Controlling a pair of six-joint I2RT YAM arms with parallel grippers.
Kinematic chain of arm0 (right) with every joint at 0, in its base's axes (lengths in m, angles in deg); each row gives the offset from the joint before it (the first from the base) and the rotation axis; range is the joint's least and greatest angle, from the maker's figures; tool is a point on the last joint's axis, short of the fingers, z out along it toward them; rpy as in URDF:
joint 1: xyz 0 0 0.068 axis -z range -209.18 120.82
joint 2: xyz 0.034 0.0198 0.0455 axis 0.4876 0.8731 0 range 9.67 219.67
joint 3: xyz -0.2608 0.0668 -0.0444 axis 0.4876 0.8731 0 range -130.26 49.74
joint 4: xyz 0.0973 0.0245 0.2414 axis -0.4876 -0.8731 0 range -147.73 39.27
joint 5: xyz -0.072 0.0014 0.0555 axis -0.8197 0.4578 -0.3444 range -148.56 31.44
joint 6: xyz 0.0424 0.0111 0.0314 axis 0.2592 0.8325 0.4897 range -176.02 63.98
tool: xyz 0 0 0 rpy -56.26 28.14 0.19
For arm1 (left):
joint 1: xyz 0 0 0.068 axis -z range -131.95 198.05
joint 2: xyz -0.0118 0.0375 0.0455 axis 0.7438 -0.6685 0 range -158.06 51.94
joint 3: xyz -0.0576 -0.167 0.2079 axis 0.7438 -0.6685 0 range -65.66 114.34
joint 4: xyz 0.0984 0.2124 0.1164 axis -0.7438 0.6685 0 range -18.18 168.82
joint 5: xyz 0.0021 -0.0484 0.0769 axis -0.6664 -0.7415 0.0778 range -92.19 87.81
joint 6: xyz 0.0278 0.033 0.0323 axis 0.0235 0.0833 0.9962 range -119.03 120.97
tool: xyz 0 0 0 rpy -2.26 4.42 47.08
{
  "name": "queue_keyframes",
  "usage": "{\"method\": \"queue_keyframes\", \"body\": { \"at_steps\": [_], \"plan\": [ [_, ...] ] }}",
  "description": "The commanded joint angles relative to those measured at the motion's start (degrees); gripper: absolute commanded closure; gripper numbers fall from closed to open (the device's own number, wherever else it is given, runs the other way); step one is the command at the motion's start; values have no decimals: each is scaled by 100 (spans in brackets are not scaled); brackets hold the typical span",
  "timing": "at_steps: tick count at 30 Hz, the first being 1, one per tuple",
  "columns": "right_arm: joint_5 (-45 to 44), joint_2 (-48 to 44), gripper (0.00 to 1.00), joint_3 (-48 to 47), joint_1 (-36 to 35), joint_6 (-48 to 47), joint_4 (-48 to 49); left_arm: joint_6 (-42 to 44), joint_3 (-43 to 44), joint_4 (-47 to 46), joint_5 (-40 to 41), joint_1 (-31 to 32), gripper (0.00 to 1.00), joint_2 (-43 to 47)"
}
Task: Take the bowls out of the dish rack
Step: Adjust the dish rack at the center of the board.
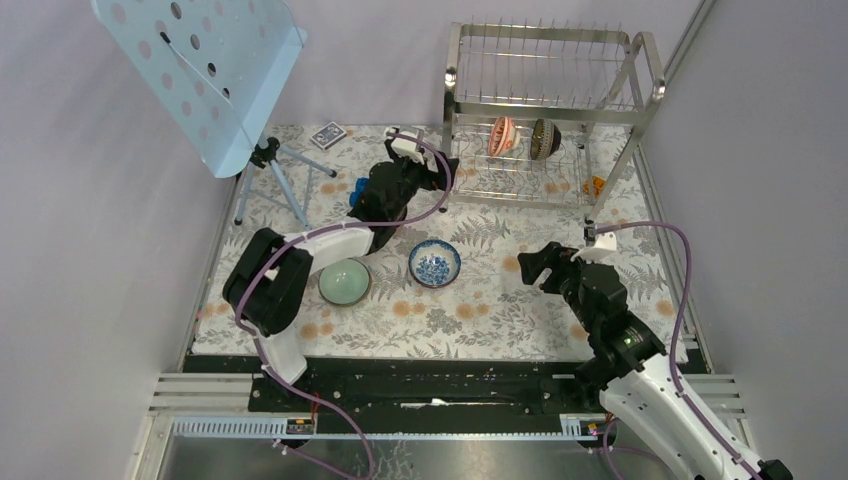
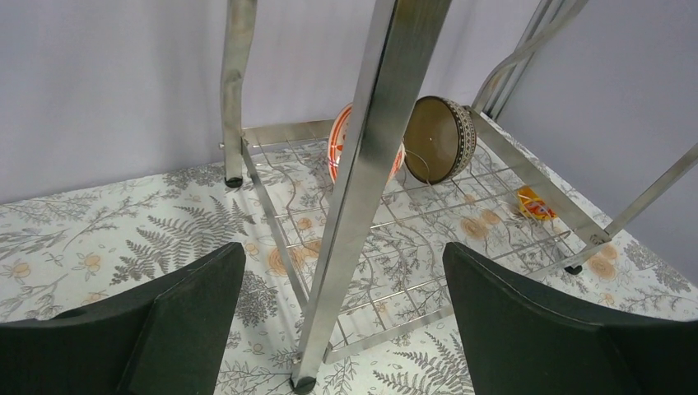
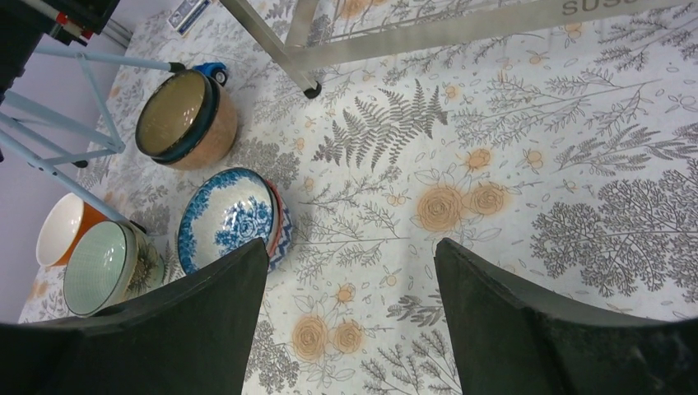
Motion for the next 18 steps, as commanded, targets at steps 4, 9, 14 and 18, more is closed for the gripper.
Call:
{"method": "queue_keyframes", "body": {
  "at_steps": [4,9,14,18],
  "plan": [
    [129,-185,18,-329,-36,-43,-480,-38,543,-429,-445,-171,5,-342],
    [138,-286,18,-327,-31,14,-581,-16,711,-427,-549,-255,7,-550],
    [136,-328,18,-340,-30,76,-639,-120,830,-585,-962,-294,12,-769],
    [133,-310,18,-466,-36,107,-744,-328,1029,-643,-1012,-280,26,-952]
  ]
}}
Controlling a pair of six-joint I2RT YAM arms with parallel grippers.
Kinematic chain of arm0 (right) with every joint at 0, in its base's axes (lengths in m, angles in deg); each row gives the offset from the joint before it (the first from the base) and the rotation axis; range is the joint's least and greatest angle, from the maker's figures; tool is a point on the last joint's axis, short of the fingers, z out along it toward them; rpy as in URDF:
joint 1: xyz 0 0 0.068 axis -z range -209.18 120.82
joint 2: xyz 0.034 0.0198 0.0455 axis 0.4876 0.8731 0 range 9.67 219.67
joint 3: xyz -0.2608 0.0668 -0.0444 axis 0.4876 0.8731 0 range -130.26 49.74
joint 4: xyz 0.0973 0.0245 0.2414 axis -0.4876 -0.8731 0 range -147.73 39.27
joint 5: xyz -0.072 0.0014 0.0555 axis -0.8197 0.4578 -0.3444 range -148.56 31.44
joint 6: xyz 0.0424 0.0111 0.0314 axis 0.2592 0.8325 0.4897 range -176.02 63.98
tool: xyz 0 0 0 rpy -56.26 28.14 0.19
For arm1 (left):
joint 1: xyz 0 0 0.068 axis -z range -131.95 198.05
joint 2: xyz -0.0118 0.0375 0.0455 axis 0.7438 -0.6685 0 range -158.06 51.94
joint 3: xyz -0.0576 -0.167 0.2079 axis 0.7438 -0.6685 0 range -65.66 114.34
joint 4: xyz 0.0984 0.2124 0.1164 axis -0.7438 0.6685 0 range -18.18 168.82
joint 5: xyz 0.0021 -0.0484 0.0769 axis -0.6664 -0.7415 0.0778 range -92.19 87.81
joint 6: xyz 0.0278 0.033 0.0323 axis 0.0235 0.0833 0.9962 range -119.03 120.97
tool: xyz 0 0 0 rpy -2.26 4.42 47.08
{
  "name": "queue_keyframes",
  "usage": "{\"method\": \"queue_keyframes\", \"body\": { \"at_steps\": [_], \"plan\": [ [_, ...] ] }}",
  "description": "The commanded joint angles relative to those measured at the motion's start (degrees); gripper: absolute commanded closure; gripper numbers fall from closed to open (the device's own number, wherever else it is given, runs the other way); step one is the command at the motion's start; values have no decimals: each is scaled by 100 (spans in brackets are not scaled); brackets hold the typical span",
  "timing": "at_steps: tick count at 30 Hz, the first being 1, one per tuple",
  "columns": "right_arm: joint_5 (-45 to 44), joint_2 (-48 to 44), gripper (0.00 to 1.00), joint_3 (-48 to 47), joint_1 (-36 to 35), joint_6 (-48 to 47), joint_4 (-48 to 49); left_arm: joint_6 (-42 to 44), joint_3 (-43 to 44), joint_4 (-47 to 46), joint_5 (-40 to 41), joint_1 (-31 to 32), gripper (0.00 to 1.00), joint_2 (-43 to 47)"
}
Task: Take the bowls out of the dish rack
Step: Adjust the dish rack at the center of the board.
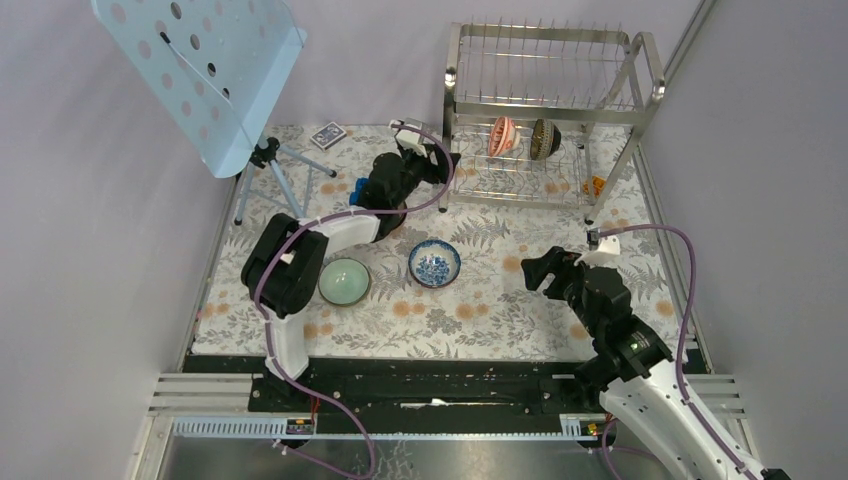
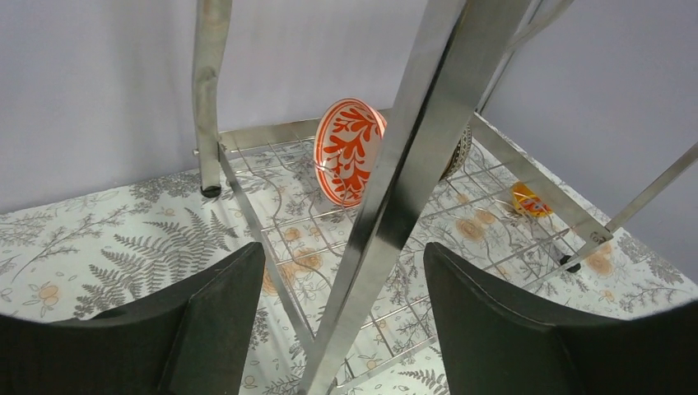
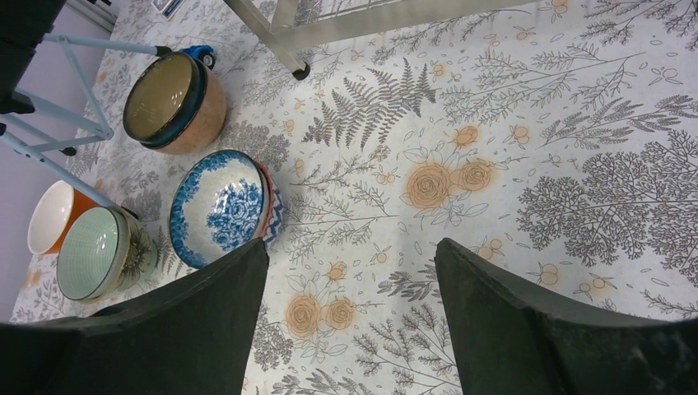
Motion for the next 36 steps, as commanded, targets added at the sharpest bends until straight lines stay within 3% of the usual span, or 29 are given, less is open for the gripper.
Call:
{"method": "queue_keyframes", "body": {
  "at_steps": [1,5,9,19,36],
  "plan": [
    [103,-37,18,-399,-31,68,-108,-258,380,-514,-301,14,31,-139],
    [3,-152,18,-523,-34,41,-279,-272,269,-704,-388,114,53,-86],
    [-202,-227,18,-683,-28,-59,-441,-216,173,-754,-574,300,64,22],
    [-745,-211,17,-1164,-34,-79,-1002,-318,-354,-808,-400,855,73,486],
    [-836,-356,15,-1214,-29,-78,-1144,-789,-1063,-866,-100,1932,71,1054]
  ]
}}
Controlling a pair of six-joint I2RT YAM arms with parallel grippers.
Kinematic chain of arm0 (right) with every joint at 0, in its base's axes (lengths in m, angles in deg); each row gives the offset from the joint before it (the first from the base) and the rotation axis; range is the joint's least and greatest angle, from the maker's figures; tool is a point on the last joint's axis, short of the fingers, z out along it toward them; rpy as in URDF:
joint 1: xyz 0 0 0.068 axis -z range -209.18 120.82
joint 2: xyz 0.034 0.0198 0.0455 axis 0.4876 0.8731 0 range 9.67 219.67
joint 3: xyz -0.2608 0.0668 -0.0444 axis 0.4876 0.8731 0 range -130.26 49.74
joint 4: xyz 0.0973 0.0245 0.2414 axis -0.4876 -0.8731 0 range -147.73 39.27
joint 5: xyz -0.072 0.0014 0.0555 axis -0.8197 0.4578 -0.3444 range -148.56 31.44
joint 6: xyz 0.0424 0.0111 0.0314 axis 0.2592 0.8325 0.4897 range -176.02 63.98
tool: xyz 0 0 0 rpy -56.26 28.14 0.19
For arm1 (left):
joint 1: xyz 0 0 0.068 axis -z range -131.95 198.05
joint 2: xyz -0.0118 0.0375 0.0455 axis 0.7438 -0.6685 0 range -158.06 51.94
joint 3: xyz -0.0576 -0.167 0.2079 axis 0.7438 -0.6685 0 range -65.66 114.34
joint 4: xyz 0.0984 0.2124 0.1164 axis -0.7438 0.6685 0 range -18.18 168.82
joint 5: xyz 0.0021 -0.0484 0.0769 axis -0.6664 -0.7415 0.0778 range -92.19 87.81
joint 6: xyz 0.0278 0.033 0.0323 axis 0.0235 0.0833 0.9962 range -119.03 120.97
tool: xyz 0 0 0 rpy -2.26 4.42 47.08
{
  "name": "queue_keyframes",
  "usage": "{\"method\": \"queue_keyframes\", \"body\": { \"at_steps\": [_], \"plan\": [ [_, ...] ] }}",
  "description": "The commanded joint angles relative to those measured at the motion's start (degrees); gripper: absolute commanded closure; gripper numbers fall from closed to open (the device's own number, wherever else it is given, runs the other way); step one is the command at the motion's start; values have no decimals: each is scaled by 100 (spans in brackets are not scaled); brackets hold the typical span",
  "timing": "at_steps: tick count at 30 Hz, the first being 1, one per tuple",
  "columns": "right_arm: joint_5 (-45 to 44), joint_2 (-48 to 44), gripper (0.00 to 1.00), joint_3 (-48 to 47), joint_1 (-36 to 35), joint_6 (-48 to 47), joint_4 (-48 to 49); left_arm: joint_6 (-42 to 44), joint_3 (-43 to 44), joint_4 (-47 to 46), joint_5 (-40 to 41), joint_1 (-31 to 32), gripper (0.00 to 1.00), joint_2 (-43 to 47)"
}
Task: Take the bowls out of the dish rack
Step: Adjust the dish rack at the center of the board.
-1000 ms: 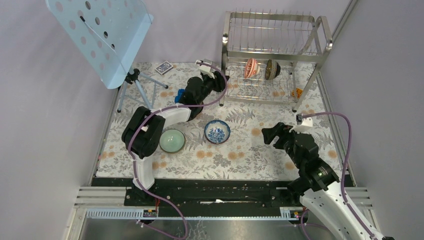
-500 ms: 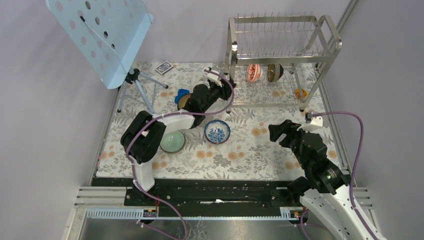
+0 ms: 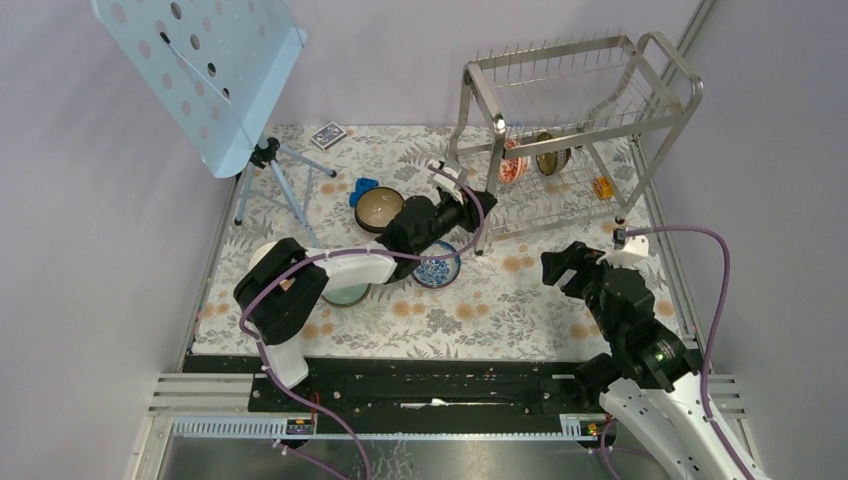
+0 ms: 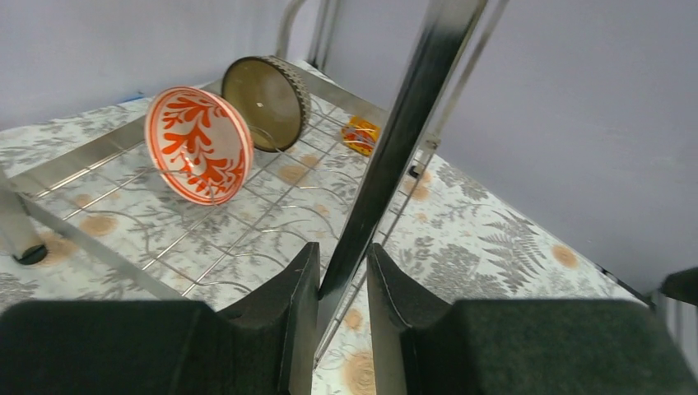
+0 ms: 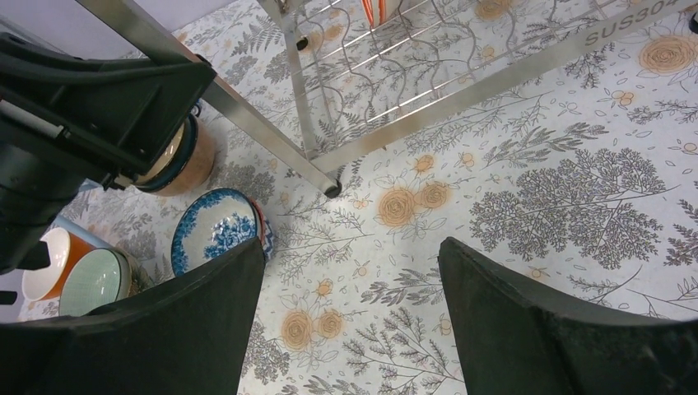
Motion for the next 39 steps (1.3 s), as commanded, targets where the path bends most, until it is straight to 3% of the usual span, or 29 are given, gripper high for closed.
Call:
{"method": "queue_keyframes", "body": {
  "at_steps": [1,13,17,22,28,32,39],
  "plan": [
    [-76,-107,15,-243,-27,-62,-9,-405,-59,-517,-168,441,71,324],
    [332,-549,13,-308,-32,-67,-18,-535,-29,-700,-68,1295,62,68],
    [484,-788,13,-268,-33,-124,8,-493,-206,-669,-13,1467,49,227],
    [537,-987,12,-272,-26,-125,-44,-337,-976,-425,338,1477,29,1079],
    [635,-1069,12,-304,-32,-128,-198,349,-1749,679,1093,1456,16,2601],
    [731,-1190,12,-196,-32,-66,-211,716,-1527,1229,1159,871,13,2965],
    [914,-1273,12,-30,-26,3,-219,1480,-348,915,280,-484,14,1606]
  ]
}}
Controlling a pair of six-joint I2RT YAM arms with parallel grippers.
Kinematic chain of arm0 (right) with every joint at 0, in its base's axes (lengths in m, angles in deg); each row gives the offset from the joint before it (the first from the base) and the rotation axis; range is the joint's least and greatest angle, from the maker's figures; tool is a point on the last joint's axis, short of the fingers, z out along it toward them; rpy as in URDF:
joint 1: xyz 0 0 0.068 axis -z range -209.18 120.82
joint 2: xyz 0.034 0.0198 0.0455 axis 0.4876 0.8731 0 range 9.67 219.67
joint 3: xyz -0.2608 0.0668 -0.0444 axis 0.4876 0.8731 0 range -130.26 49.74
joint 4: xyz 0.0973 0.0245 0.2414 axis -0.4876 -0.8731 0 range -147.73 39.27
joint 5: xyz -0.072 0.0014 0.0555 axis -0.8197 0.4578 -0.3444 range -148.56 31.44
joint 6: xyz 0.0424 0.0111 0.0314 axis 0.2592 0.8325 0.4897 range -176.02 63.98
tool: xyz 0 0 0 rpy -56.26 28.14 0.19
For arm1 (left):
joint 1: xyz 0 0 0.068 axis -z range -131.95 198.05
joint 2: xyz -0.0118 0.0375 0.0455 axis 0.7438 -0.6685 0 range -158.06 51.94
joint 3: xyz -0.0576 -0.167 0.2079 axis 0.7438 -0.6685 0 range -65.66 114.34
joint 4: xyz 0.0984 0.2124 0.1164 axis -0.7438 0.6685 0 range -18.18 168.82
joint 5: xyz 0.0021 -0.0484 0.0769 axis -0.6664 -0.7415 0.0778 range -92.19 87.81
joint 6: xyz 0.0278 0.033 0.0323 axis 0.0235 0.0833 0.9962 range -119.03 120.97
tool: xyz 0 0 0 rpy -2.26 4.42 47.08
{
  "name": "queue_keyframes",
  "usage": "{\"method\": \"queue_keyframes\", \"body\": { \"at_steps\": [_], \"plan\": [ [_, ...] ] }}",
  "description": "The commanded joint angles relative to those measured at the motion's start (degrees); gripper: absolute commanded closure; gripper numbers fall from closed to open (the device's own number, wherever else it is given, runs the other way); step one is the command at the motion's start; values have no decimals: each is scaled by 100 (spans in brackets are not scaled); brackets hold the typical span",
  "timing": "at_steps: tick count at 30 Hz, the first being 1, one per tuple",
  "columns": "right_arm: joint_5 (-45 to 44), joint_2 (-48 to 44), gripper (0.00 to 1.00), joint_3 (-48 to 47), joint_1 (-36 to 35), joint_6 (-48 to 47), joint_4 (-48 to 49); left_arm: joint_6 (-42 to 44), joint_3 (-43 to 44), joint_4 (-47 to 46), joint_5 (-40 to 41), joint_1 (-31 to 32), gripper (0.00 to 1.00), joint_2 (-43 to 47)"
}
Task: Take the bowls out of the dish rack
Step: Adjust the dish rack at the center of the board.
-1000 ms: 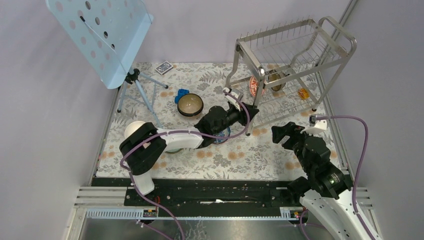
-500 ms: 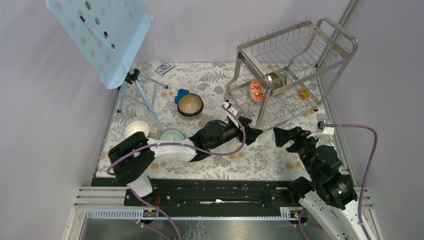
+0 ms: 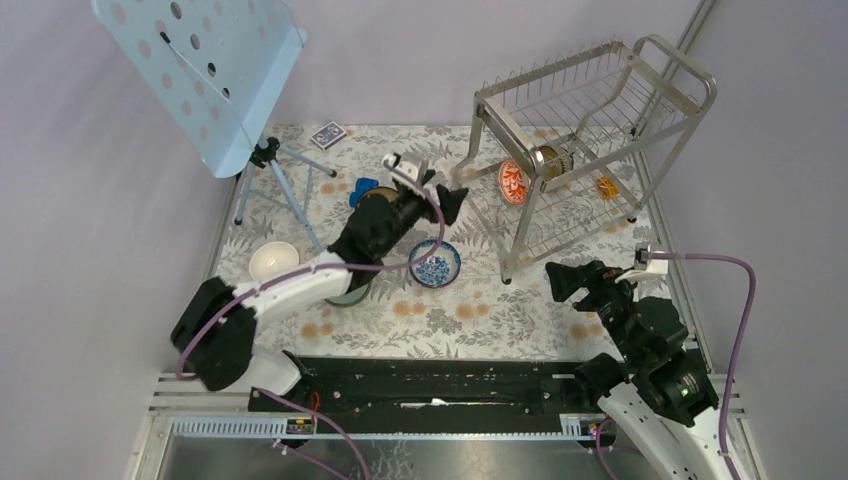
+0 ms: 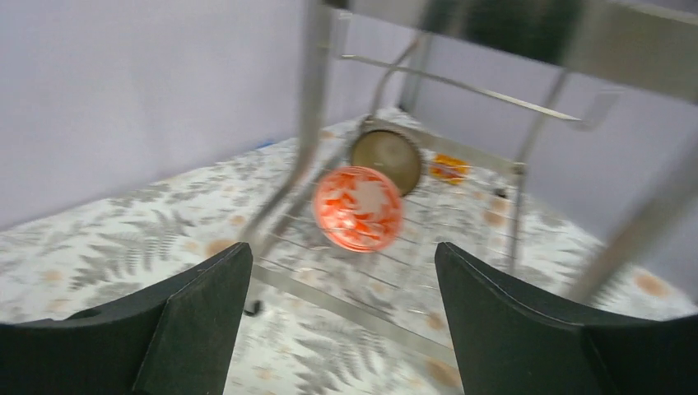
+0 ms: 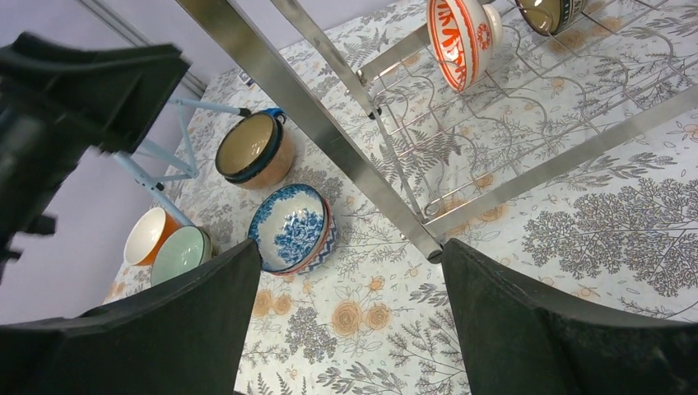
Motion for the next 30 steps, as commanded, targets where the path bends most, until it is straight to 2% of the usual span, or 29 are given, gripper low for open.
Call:
{"method": "queue_keyframes", "body": {
  "at_steps": [1,7,10,17,21,25,27,30],
  "plan": [
    [222,-54,12,54,-27,12,26,829,837,-206,-627,-527,14,-958],
    [576,-7,12,108,-32,44,112,674,2068,-748,-1339,-1102,14,-2343],
    [746,71,13,124,-32,96,137,718,2407,-1009,-1656,-1156,13,-2724],
    [873,228,13,253,-26,233,363,844,3231,-841,-1870,-1177,15,-3517],
    [728,399,13,326,-31,288,663,592,3060,-1104,-1995,-1142,30,-3523],
    [486,693,13,380,-29,261,1081,417,2566,-1510,-1917,-1086,61,-3301],
    [346,894,13,380,-34,210,1253,435,2357,-1589,-1911,-1027,69,-3165],
    [223,1111,12,369,-29,134,1496,549,2131,-1578,-1862,-878,74,-2928]
  ]
}}
